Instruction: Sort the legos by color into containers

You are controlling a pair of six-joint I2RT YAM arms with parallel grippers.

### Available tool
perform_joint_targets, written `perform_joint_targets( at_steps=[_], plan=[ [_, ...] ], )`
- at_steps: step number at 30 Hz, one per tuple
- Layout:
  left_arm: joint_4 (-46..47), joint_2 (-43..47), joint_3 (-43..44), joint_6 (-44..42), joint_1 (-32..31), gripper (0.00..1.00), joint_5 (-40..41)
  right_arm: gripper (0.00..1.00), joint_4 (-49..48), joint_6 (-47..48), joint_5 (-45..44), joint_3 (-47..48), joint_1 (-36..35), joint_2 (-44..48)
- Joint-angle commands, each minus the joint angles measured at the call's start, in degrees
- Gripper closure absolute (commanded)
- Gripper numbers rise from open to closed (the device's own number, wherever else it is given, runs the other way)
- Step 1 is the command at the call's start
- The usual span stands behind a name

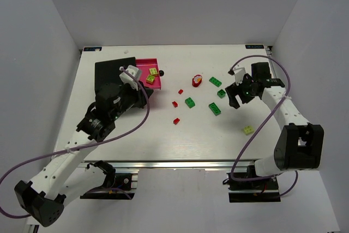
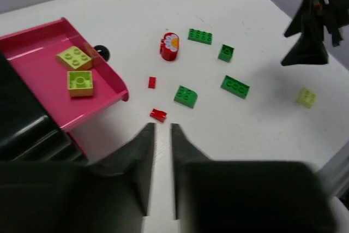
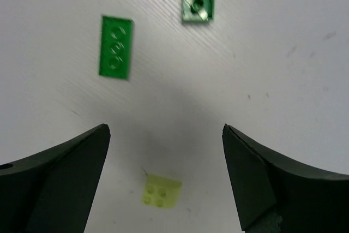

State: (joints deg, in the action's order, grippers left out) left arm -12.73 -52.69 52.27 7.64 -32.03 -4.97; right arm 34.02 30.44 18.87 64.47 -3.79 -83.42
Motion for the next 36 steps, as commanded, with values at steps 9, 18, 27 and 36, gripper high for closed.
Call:
perform_joint_targets(
  at_steps=[9,18,27,36],
  plan=[
    [3.3,5.7,-3.1,-1.7,0.0,0.22,11.6,0.11,10.7,4.5,-20.4,-7.4,0.5,-0.2],
    [4.3,8.4,-4.7,-3.2,0.0,0.15,13.5,0.18,10.0,4.5,-19.8,-12.2,0.7,-5.4],
    [4.6,8.7,-5.1,-3.5,0.0,0.14,13.7,0.37,6.7,2.5,-21.8,-14.2,0.7,-8.8],
    [5.0,9.2,-5.6,-3.7,0.0,0.14,14.9,0.95,10.3,3.9,-12.7,-7.4,-0.4,-7.5]
  ],
)
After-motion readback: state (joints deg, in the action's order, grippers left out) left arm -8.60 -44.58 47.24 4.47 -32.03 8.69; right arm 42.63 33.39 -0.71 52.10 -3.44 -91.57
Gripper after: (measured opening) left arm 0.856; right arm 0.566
